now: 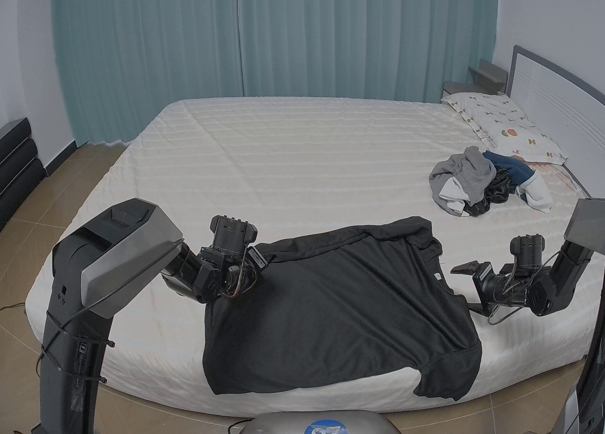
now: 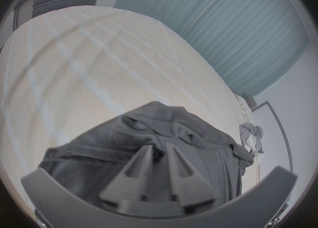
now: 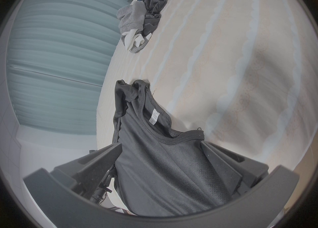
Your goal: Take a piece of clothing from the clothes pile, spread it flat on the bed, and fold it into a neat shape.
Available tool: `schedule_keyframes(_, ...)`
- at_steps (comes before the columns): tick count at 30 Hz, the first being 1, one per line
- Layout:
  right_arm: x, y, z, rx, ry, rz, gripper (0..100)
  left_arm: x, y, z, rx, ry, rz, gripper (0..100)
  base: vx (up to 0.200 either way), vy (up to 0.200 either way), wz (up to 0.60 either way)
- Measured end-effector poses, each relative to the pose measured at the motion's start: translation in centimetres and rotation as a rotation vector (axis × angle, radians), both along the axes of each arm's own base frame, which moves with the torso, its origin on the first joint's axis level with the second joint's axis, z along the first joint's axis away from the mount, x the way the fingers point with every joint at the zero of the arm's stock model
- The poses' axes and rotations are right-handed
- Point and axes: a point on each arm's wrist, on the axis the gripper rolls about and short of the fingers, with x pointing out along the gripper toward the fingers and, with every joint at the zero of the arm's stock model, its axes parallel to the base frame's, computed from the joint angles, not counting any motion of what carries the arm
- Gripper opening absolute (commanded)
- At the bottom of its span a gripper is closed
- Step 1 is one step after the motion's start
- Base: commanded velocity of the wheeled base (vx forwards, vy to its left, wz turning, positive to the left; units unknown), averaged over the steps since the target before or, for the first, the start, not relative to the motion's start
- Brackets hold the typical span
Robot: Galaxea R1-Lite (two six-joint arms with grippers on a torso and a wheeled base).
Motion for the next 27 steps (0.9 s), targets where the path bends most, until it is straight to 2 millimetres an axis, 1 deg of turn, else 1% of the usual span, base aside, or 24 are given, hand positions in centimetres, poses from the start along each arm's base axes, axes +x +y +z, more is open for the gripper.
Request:
schedule_keyframes(9,0.0,0.0,-0.1,-0.001,0.002,0.002,100,1.7,2.0,0.9,-0.005,-0.056,0.071,0,0.000,0.000,0.00)
schedule_keyframes(13,0.0,0.0,-0.1,0.000,0.003,0.002,100,2.9,2.5,2.1,-0.051,-0.174,0.094,0,0.000,0.000,0.00)
schedule_keyframes(17,0.0,0.1,-0.1,-0.001,0.003,0.003,100,4.2,3.6,3.0,-0.097,-0.314,0.127,0,0.000,0.000,0.00)
schedule_keyframes(23,0.0,0.1,-0.1,-0.001,0.003,0.002,100,5.7,5.5,3.1,-0.130,-0.436,0.172,0,0.000,0.000,0.00)
schedule_keyframes(27,0.0,0.0,-0.1,-0.001,0.003,0.002,100,6.9,6.2,2.5,-0.139,-0.492,0.190,0,0.000,0.000,0.00)
